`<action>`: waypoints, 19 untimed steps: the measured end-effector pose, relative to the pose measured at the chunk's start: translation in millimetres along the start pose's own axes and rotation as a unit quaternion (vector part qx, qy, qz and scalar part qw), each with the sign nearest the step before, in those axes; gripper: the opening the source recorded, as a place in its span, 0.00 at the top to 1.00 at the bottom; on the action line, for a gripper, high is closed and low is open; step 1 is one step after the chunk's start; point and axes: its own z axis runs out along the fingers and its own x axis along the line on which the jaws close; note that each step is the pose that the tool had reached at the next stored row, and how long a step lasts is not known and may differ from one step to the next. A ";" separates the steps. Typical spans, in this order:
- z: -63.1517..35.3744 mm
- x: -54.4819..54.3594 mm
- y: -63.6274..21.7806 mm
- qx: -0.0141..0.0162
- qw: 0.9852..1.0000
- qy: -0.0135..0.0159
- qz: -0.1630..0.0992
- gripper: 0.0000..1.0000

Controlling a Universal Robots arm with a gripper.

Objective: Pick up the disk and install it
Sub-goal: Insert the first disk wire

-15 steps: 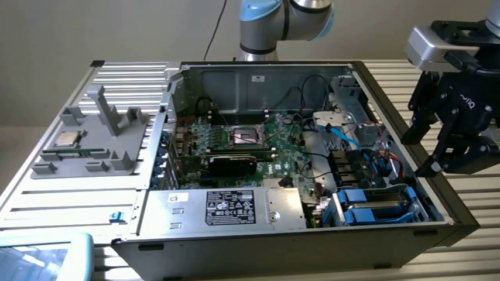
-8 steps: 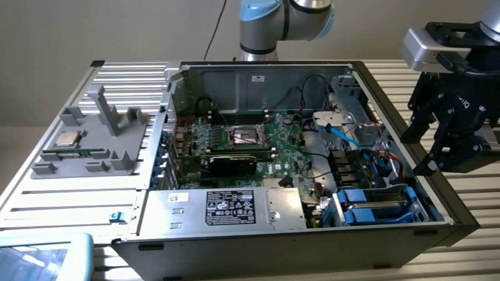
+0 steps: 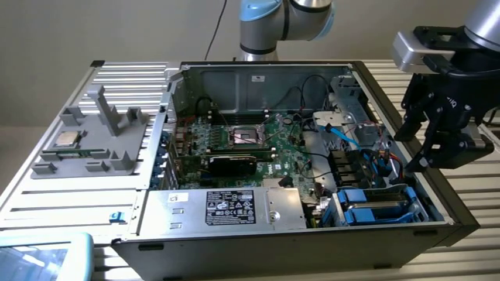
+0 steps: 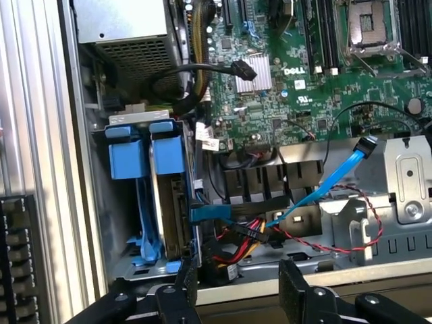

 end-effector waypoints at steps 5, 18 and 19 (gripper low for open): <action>4.5 0.2 0.2 0.003 1.000 0.000 0.030 0.40; 16.5 -2.6 17.4 0.009 0.999 -0.002 0.049 0.40; 17.2 -2.7 17.7 0.011 0.999 -0.002 0.052 0.40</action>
